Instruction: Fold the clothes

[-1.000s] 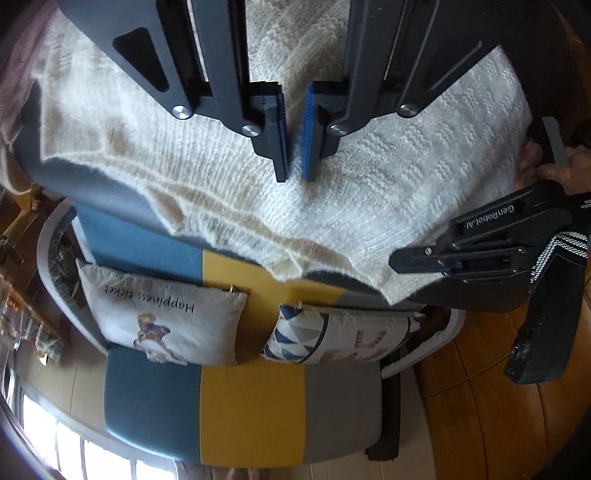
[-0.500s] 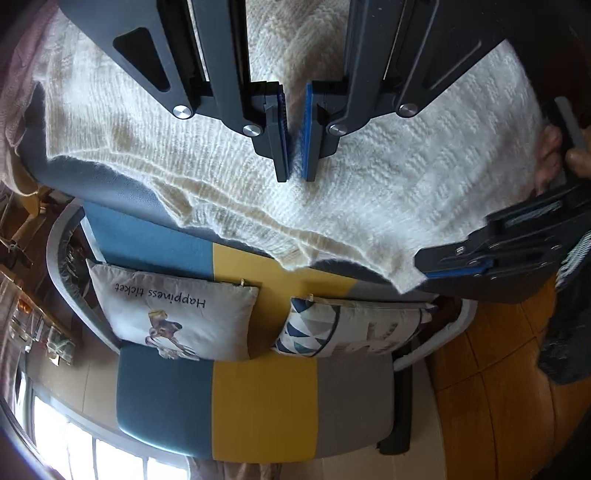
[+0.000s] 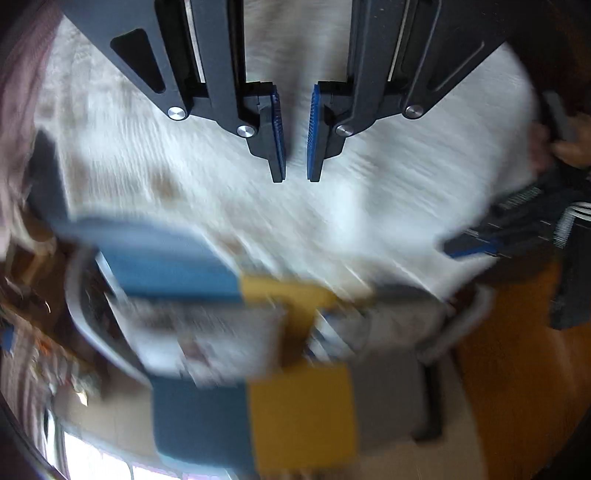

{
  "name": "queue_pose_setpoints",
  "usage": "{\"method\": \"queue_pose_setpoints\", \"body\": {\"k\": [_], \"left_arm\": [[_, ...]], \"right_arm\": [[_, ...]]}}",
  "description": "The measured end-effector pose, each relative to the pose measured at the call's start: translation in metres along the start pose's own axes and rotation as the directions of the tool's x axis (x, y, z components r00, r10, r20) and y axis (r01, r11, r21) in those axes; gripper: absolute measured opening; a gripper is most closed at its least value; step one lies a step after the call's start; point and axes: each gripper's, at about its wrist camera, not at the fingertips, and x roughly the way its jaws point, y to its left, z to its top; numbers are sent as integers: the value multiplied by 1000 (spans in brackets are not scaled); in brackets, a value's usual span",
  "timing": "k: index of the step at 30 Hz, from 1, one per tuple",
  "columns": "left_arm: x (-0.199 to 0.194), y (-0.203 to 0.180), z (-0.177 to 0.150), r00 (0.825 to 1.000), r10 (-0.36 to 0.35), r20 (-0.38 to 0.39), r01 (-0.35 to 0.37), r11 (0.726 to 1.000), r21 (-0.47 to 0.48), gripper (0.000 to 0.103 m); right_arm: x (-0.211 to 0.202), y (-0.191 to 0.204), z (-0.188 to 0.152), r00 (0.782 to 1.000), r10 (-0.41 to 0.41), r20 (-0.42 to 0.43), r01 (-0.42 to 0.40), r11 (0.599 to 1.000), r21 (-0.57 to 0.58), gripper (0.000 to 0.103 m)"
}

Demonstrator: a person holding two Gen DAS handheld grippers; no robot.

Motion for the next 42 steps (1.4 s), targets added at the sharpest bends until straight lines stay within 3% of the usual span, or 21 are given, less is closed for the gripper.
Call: {"method": "queue_pose_setpoints", "body": {"k": [4, 7, 8, 11, 13, 16, 19, 23, 30, 34, 36, 37, 42], "left_arm": [[-37, 13, 1, 999, -13, 50, 17, 996, -84, 16], [-88, 33, -27, 995, -11, 95, 20, 995, -96, 16], [-105, 40, -39, 995, -6, 105, 16, 995, -95, 16], [-146, 58, -85, 996, 30, 79, -24, 997, -76, 18], [-160, 73, -113, 999, 21, 47, -17, 996, -91, 18], [-166, 89, -145, 1000, -2, 11, 4, 992, -126, 19], [-164, 97, -153, 998, -57, 12, 58, 987, -148, 19], [-156, 93, -142, 991, -129, 32, 131, 984, -119, 22], [-130, 76, -134, 971, -233, -46, 229, 970, -78, 24], [-117, 75, -137, 964, -256, -78, 247, 963, -103, 24], [-118, 77, -138, 961, -266, -72, 256, 959, -121, 19], [-121, 76, -138, 964, -257, -71, 248, 962, -111, 9], [-126, 81, -153, 966, -248, -77, 235, 961, -146, 5]], "right_arm": [[-16, -13, 4, 999, 38, -12, -37, 995, 96, 13], [-52, 3, -4, 998, 62, 12, -62, 998, 31, 14], [-63, 11, -9, 997, 70, 17, -70, 998, 9, 16], [-83, 31, -31, 991, 134, 10, -134, 991, -8, 38], [-81, 40, -43, 994, 105, -5, -106, 994, -27, 42], [-64, 41, -61, 996, 65, -59, -66, 998, -13, 42], [-55, 39, -69, 997, 53, -54, -53, 999, 9, 44], [-52, 45, -70, 998, 32, -49, -32, 999, -14, 52], [-50, 61, -76, 999, -23, -39, 18, 993, -118, 64], [-50, 63, -79, 999, -26, -29, 22, 991, -135, 66], [-51, 62, -78, 999, -24, -27, 21, 991, -132, 66], [-51, 61, -78, 999, -26, -27, 22, 991, -130, 66], [-51, 60, -76, 998, -42, -42, 37, 991, -131, 64]]}}
